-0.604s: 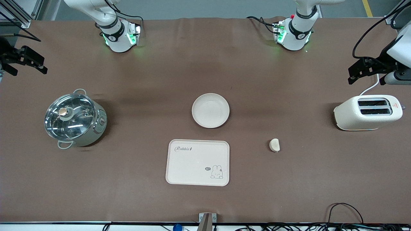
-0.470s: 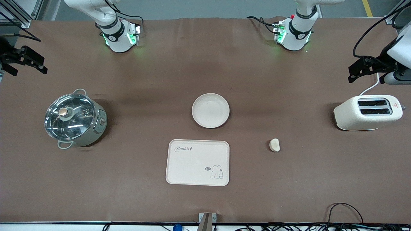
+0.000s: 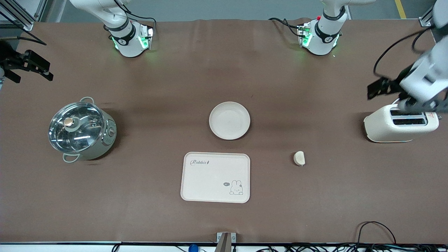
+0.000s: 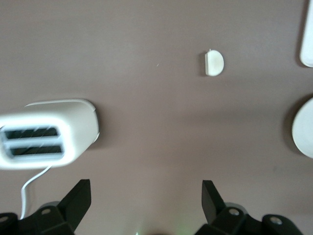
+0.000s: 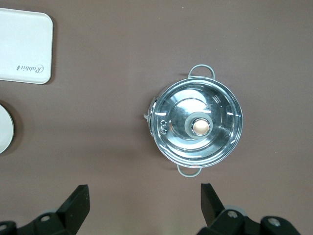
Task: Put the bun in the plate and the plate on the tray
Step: 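Reach the left gripper down to the small white bun and grasp it, then carry the bun with the left gripper over the white plate, then release the bun into the plate while the right gripper reaches forward, then withdraw the left gripper while the right gripper approaches the plate rim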
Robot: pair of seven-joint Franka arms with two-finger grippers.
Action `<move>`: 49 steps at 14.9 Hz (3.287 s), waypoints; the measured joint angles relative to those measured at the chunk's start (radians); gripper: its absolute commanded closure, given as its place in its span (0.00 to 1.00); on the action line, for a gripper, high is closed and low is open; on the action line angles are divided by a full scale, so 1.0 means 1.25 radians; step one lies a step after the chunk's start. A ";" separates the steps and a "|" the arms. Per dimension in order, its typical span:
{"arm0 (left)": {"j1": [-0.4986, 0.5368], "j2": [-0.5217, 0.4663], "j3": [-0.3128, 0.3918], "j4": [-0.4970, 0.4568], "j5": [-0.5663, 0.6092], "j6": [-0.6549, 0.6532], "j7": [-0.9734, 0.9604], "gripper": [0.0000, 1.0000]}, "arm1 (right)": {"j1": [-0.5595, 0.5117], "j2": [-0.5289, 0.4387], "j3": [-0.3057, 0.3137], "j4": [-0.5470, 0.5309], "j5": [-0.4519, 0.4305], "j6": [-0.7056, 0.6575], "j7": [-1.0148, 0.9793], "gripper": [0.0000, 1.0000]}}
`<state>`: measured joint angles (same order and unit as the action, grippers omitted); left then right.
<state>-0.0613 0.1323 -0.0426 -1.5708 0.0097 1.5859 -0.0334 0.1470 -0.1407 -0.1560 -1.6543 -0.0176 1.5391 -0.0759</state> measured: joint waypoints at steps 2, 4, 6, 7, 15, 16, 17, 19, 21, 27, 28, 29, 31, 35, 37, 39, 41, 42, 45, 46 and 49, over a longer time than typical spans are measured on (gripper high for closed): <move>-0.003 0.126 -0.011 -0.009 -0.045 0.115 -0.010 0.00 | 0.001 0.000 0.001 0.001 0.000 0.000 -0.001 0.00; -0.019 0.258 -0.029 -0.009 -0.063 0.251 -0.027 0.00 | 0.001 0.000 0.001 0.002 0.000 0.000 -0.012 0.00; -0.056 0.363 -0.037 -0.007 -0.063 0.373 -0.067 0.00 | 0.000 0.001 0.000 0.002 0.000 0.000 -0.024 0.00; -0.076 0.401 -0.038 -0.005 -0.063 0.414 -0.081 0.00 | 0.000 0.002 0.000 0.002 0.000 0.000 -0.026 0.00; -0.111 0.488 -0.032 -0.104 -0.063 0.741 -0.098 0.66 | 0.000 0.017 0.001 0.002 0.000 0.005 -0.027 0.00; -0.108 0.483 -0.034 -0.107 -0.064 0.741 -0.094 0.75 | 0.000 0.018 0.001 0.002 0.000 0.006 -0.027 0.00; -0.107 0.480 -0.034 -0.108 -0.064 0.740 -0.091 0.86 | 0.000 0.018 0.001 0.002 0.000 0.007 -0.027 0.00; -0.108 0.477 -0.036 -0.109 -0.064 0.740 -0.083 1.00 | 0.000 0.019 0.001 0.002 0.000 0.008 -0.027 0.00; -0.113 0.475 -0.047 -0.109 -0.064 0.740 -0.077 1.00 | 0.001 0.020 0.002 0.002 0.001 0.008 -0.027 0.00; -0.287 0.446 -0.063 0.053 -0.065 0.503 -0.378 0.99 | 0.005 0.047 0.005 0.002 0.030 0.029 -0.027 0.00; -0.326 0.450 -0.063 0.069 -0.065 0.495 -0.459 0.96 | 0.008 0.055 0.005 0.003 0.032 0.033 -0.027 0.00; -0.363 0.461 -0.063 0.078 -0.065 0.494 -0.539 0.82 | 0.013 0.062 0.006 0.003 0.033 0.042 -0.027 0.00; -0.430 0.497 -0.063 0.084 -0.065 0.527 -0.667 0.01 | 0.031 0.077 0.007 0.005 0.034 0.056 -0.027 0.00; -0.497 0.545 -0.061 0.096 -0.065 0.593 -0.765 0.00 | 0.073 0.114 0.009 0.006 0.034 0.088 -0.026 0.00; -0.490 0.544 -0.058 0.108 -0.065 0.591 -0.765 0.00 | 0.085 0.148 0.010 0.006 0.038 0.113 -0.026 0.00; -0.480 0.543 -0.056 0.116 -0.065 0.578 -0.763 0.00 | 0.103 0.195 0.010 0.006 0.059 0.145 -0.026 0.00; -0.472 0.534 -0.047 0.124 -0.062 0.534 -0.749 0.00 | 0.128 0.250 0.011 0.006 0.089 0.186 -0.026 0.00; -0.457 0.520 -0.037 0.130 -0.058 0.497 -0.725 0.00 | 0.142 0.278 0.012 0.006 0.112 0.205 -0.026 0.00; -0.349 0.436 -0.026 0.143 -0.050 0.376 -0.567 0.00 | 0.189 0.357 0.012 0.006 0.199 0.248 -0.026 0.00; -0.298 0.402 -0.024 0.144 -0.048 0.338 -0.491 0.00 | 0.206 0.384 0.013 0.007 0.233 0.263 -0.026 0.00; -0.148 0.326 -0.023 0.138 -0.042 0.284 -0.266 0.00 | 0.262 0.449 0.014 0.008 0.296 0.305 -0.027 0.02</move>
<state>-0.2463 0.5392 -0.0710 -1.3988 -0.0429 1.9404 -0.3664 0.4742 0.4201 -0.1383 -1.6444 0.3523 1.9202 -0.1095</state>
